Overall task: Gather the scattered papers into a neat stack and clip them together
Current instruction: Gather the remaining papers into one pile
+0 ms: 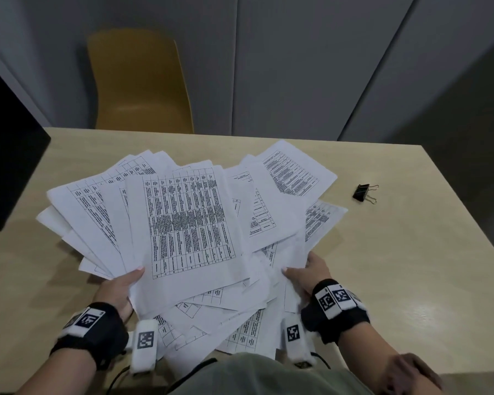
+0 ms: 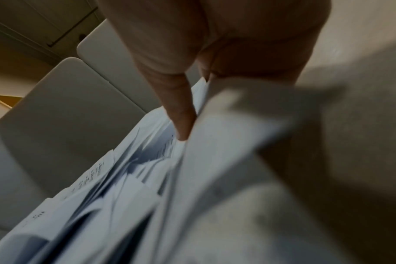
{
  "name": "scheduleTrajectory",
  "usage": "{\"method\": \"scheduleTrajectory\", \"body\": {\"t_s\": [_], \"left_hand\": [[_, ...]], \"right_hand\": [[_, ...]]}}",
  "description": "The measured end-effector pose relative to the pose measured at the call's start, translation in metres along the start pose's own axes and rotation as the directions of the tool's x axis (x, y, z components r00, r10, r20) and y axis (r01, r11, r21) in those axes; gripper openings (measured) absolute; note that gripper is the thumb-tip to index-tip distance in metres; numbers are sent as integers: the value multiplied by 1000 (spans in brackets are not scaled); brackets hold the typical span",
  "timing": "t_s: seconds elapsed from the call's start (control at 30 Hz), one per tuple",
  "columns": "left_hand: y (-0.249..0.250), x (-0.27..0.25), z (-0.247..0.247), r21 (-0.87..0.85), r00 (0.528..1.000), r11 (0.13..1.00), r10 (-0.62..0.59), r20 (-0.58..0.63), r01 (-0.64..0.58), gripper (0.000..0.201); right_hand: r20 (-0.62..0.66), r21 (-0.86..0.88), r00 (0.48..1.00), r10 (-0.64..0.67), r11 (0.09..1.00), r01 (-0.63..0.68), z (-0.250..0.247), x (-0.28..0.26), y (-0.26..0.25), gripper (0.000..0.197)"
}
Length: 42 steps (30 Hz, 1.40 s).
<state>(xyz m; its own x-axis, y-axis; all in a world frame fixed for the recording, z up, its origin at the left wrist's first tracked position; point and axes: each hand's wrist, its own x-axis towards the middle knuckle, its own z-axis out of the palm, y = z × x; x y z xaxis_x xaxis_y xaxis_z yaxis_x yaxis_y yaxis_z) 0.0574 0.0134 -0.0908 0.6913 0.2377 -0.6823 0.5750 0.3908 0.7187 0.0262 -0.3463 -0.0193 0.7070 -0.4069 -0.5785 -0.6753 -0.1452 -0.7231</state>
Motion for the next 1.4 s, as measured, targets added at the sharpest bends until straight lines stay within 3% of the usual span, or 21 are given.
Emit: {"method": "scheduleTrajectory", "body": {"t_s": [0.13, 0.27, 0.33, 0.4, 0.5, 0.63, 0.73, 0.8, 0.97, 1.2, 1.4], "left_hand": [[2, -1, -3, -22, 1000, 1000, -21, 12, 21, 40], [2, 2, -6, -8, 999, 999, -46, 15, 46, 44], [3, -2, -1, 7, 999, 999, -43, 30, 42, 36], [3, -3, 1, -4, 999, 1000, -24, 41, 25, 28], [4, -2, 0, 23, 999, 999, -29, 28, 28, 35], [5, -5, 0, 45, 999, 998, -42, 22, 41, 36], [5, -7, 3, 53, 999, 998, -26, 23, 24, 35], [6, -7, 3, 57, 1000, 998, -13, 7, 13, 36], [7, -9, 5, 76, 1000, 997, -11, -3, 12, 36], [6, -11, 8, 110, 999, 993, 41, -4, -40, 9], [11, -21, 14, 154, 999, 988, 26, -27, -21, 27]], "right_hand": [[6, -19, 999, -42, 999, 42, -13, 4, 3, 43], [83, -304, 996, 11, 953, 15, -52, 10, 4, 40], [93, -351, 993, 76, 936, -39, -68, 21, 10, 35], [71, -303, 994, 82, 951, -57, -76, 31, 13, 37], [10, -190, 1000, 18, 982, -16, -67, 30, 9, 41], [159, -37, 984, 75, 997, -70, -41, 13, 8, 44], [185, -126, 981, 53, 992, -29, -25, 10, 18, 35], [134, -108, 990, 47, 994, -32, -23, 10, 22, 38], [-128, -216, 987, -93, 974, 64, -45, 10, 19, 19], [-411, -261, 884, -225, 958, 123, -74, 3, 13, 21], [-593, -156, 766, -246, 969, 191, -86, -2, -2, 23]]}}
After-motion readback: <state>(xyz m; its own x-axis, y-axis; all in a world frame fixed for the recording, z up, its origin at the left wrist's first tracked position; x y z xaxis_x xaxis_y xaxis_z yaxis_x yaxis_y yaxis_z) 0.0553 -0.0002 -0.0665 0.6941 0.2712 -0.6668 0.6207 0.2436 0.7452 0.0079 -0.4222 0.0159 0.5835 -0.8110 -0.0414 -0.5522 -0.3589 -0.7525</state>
